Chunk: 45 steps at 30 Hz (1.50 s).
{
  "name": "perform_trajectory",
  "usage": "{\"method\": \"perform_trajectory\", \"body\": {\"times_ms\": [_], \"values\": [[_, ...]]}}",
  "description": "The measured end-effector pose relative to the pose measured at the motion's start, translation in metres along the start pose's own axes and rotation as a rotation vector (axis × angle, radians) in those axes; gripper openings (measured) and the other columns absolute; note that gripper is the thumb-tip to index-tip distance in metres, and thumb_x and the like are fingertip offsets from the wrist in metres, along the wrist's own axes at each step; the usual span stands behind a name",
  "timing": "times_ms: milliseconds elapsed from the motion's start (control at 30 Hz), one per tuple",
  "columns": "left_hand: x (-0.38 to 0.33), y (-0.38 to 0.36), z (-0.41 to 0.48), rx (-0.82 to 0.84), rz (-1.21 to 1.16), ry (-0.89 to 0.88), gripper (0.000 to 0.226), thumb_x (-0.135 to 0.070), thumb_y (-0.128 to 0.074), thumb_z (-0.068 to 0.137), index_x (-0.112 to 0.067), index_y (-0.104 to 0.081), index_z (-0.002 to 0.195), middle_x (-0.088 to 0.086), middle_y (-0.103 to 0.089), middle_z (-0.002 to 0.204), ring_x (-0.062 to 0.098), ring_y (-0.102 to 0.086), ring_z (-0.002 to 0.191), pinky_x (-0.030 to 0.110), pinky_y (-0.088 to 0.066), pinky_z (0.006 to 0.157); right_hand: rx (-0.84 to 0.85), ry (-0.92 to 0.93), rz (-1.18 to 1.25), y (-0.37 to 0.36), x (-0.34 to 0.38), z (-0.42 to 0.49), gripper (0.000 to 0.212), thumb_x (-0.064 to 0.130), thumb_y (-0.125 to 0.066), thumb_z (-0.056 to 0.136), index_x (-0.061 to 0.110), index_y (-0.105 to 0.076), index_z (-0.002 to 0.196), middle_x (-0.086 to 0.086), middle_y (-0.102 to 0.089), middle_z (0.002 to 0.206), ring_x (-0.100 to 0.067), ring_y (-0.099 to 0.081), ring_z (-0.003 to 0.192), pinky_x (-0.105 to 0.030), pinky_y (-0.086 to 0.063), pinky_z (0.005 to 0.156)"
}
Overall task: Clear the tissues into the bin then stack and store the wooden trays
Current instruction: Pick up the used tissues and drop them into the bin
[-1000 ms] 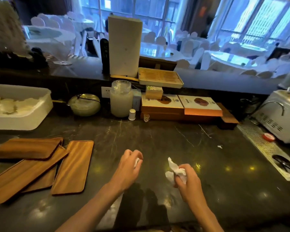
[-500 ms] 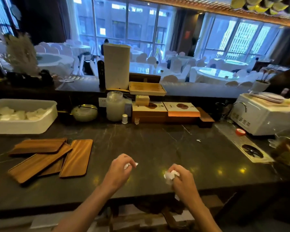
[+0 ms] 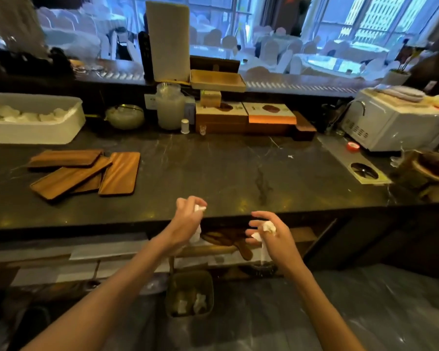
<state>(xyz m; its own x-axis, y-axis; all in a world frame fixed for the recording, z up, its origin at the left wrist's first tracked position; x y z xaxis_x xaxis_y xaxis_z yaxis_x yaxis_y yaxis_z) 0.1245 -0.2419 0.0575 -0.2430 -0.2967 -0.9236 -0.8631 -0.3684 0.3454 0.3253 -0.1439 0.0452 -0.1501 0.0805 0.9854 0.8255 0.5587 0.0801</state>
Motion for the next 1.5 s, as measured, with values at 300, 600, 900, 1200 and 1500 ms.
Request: {"method": "perform_trajectory", "body": {"times_ms": [300, 600, 900, 1200, 1500], "values": [[0.035, -0.015, -0.001, 0.185, 0.082, 0.0, 0.031, -0.016, -0.047, 0.099, -0.016, -0.048, 0.13, 0.008, -0.043, 0.132, 0.021, -0.053, 0.114, 0.034, -0.049, 0.096, -0.232, -0.161, 0.032, -0.007, -0.046, -0.003, 0.025, 0.006, -0.04, 0.081, 0.02, -0.058, 0.07, 0.0, -0.048, 0.061, -0.007, -0.041, 0.045, -0.021, -0.03, 0.038], [0.138, -0.043, 0.031, 0.313, 0.206, 0.055, 0.017, -0.008, -0.049, 0.092, -0.021, -0.06, 0.095, 0.003, -0.046, 0.103, 0.023, -0.063, 0.088, 0.036, -0.062, 0.065, -0.204, -0.461, 0.622, -0.074, -0.153, 0.025, 0.036, -0.009, -0.039, 0.08, 0.015, -0.05, 0.103, -0.012, -0.053, 0.091, -0.019, -0.058, 0.076, -0.036, -0.056, 0.068], [0.385, -0.088, 0.083, 0.408, 0.312, 0.381, 0.053, -0.012, -0.078, 0.077, -0.02, -0.051, 0.122, 0.003, -0.039, 0.123, 0.021, -0.048, 0.108, 0.023, -0.049, 0.079, -0.43, -0.632, 0.55, -0.101, -0.377, 0.019, 0.012, 0.013, -0.054, 0.097, 0.018, -0.062, 0.105, -0.015, -0.064, 0.102, -0.013, -0.069, 0.069, -0.021, -0.053, 0.055], [0.626, -0.142, 0.13, 0.373, 0.272, 0.533, 0.019, -0.008, -0.057, 0.093, -0.014, -0.063, 0.11, 0.022, -0.064, 0.121, 0.026, -0.065, 0.088, 0.037, -0.059, 0.079, -0.356, -0.912, 0.709, -0.16, -0.601, 0.048, 0.025, 0.026, -0.046, 0.097, 0.011, -0.064, 0.089, -0.009, -0.06, 0.077, -0.015, -0.049, 0.061, -0.026, -0.035, 0.056], [0.717, -0.197, 0.181, 0.455, 0.559, 0.308, 0.029, -0.003, -0.049, 0.096, 0.0, -0.062, 0.121, 0.023, -0.058, 0.131, 0.035, -0.051, 0.124, 0.03, -0.037, 0.103, -0.204, -0.561, -0.213, -0.17, -0.7, 0.127, 0.048, 0.012, -0.058, 0.092, 0.02, -0.049, 0.138, -0.014, -0.057, 0.13, -0.032, -0.058, 0.115, -0.035, -0.051, 0.086]]}}
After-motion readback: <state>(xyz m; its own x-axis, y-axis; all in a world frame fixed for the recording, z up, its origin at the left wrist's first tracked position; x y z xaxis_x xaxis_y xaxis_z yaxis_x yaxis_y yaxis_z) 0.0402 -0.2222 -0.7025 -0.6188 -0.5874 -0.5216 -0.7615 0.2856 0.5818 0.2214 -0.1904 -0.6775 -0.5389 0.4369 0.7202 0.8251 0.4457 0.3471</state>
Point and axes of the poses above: each hand's wrist, its own z-axis towards the middle knuckle, its own y-axis out of the back of the hand, x = y × z, the point moved 8 cm from there along z, towards the middle knuckle
